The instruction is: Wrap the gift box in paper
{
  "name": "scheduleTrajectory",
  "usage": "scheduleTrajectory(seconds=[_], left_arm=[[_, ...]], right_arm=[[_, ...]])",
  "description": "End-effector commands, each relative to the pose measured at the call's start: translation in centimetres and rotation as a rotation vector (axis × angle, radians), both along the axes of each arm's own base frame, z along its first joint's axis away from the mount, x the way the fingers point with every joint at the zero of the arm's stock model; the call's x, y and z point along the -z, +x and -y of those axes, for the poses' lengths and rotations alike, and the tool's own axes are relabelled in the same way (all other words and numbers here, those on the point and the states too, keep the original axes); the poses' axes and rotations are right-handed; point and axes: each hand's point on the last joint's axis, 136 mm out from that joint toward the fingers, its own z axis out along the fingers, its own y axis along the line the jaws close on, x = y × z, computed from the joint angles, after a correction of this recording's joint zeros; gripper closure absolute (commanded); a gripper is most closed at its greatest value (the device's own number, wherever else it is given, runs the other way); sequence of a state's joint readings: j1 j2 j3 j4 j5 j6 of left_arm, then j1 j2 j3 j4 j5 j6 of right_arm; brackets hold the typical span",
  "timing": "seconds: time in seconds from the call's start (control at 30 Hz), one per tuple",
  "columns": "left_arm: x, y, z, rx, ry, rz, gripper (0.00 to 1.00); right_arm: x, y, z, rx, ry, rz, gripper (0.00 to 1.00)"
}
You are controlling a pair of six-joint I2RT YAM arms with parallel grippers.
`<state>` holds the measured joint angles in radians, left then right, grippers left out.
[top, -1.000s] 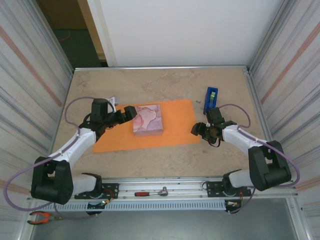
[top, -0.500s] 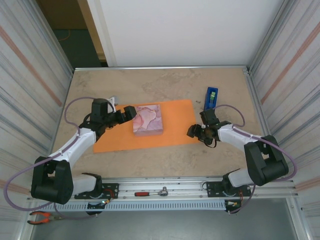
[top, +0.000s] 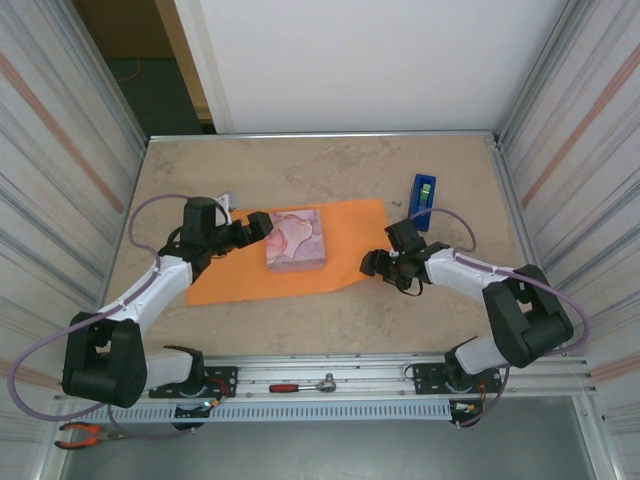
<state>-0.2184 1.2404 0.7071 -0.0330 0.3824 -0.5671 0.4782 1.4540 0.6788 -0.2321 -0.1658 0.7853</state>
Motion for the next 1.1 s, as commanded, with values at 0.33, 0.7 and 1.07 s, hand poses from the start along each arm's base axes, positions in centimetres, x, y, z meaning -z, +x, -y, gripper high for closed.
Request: scheduleTrajectory(seconds=[0.33, 0.7, 1.07], left_arm=[[-0.5, 0.5, 0.5, -0.004, 0.003, 0.008, 0.01], [-0.8, 0.6, 0.8, 0.006, 0.043, 0.037, 0.01], [-1.0, 0.6, 0.9, -0.017, 0.036, 0.025, 0.01]], right_arm=[[-2.8, 6.7, -1.0, 0.038, 0.197, 0.123, 0.28], [-4.0, 8.2, 0.4, 0.048, 0.253, 0.15, 0.28], [-3.1, 4.2, 1.3, 0.048, 0.254, 0.105, 0.41]])
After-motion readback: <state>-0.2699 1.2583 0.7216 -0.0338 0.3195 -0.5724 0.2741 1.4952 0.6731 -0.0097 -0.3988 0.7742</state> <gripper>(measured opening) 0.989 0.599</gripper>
